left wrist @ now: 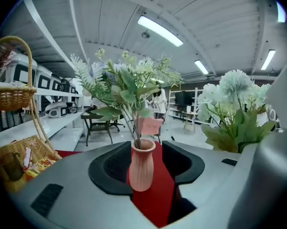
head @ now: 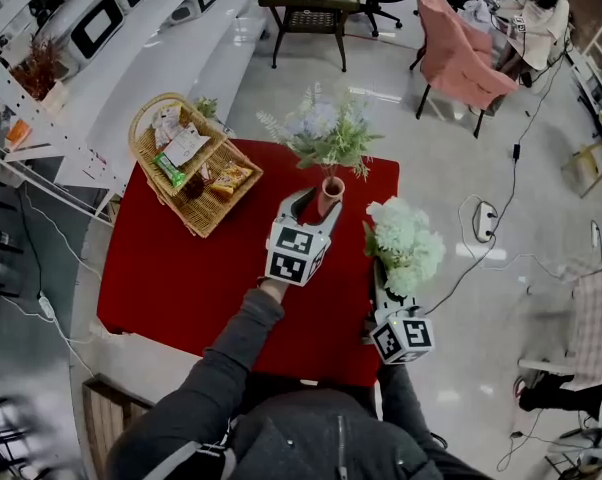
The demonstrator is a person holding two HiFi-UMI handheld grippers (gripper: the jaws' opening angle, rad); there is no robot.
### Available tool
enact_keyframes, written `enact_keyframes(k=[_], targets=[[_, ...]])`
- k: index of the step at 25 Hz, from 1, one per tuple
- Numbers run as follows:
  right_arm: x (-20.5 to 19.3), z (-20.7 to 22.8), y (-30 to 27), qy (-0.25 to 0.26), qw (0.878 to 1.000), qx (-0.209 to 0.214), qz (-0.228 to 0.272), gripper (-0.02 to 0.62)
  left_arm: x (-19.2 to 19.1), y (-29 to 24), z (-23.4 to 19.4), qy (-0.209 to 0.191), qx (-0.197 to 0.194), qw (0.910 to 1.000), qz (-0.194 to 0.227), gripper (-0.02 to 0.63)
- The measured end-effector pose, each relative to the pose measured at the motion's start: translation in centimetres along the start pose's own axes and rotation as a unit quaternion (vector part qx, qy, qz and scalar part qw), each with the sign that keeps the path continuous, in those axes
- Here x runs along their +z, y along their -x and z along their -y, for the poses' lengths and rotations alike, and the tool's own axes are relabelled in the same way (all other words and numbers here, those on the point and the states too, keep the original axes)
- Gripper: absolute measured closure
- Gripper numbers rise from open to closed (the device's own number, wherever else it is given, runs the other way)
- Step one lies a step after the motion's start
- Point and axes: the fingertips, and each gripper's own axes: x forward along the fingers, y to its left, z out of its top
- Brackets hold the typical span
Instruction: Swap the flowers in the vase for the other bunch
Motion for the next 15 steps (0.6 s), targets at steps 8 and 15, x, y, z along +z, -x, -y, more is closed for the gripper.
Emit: enact_keyframes(k=[8, 15], targets=[[0.0, -0.1, 0.3, 0.006, 1.000, -0.003, 0.002, 0.518, -1.7, 2.1, 1.3, 0.035, -0.003, 0.9994, -0.004, 0.427], [0.4, 0.2, 0.9, 0.007, 1.000, -0.013, 0.008, 0.518, -3.1, 5.6, 1.9, 0.066, 0.001, 0.9978, 0.002, 0.525]])
